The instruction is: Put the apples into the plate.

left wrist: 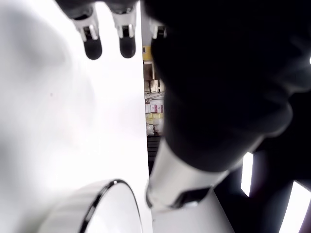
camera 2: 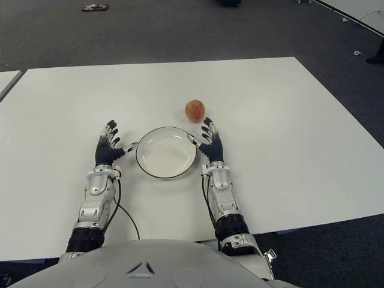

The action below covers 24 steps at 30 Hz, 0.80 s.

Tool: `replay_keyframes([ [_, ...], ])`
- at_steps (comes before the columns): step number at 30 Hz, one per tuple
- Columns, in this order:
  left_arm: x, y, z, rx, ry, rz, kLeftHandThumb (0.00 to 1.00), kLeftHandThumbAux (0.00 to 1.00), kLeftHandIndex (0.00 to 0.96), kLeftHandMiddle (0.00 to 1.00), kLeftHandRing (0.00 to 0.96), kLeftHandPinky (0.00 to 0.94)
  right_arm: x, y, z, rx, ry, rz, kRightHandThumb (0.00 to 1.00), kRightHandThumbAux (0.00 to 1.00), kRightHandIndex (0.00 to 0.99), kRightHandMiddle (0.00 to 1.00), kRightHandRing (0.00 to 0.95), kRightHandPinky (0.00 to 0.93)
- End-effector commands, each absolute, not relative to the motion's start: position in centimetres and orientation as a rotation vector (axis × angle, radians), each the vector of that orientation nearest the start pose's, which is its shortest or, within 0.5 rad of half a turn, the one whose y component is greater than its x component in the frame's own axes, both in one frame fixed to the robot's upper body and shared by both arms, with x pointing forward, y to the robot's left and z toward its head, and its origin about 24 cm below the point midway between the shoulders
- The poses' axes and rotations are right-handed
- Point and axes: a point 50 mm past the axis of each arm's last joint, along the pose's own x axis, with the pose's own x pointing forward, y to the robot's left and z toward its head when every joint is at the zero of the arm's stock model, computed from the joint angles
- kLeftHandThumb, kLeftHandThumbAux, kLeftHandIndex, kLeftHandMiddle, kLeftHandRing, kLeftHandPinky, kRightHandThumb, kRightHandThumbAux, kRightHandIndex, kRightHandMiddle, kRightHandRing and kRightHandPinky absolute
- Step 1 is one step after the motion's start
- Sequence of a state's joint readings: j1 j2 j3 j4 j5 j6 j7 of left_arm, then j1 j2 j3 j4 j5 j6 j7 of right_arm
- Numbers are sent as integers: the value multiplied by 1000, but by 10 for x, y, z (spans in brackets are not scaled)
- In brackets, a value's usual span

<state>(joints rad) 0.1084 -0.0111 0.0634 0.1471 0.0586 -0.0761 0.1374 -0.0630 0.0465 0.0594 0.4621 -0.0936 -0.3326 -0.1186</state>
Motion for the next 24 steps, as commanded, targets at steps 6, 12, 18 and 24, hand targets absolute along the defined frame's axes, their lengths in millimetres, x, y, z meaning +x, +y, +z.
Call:
replay_keyframes([
  [6, 220, 175, -15, 66, 201, 230, 0, 496, 0, 0, 0, 0, 250, -122, -19, -50, 84, -7, 192, 741, 9, 113, 127, 163],
  [12, 220, 175, -15, 68, 198, 229, 0, 496, 0, 0, 0, 0, 250, -122, -19, -50, 86, -7, 189, 737, 7, 113, 127, 162],
  [18, 220, 175, -16, 67, 197, 227, 0, 512, 0, 0, 0, 0, 249, -123, -18, -55, 80, -10, 182, 737, 3, 107, 119, 142],
  [24, 220, 176, -16, 63, 195, 228, 0, 526, 0, 0, 0, 0, 248, -129, -3, -64, 14, -39, 175, 731, 0, 87, 97, 113],
])
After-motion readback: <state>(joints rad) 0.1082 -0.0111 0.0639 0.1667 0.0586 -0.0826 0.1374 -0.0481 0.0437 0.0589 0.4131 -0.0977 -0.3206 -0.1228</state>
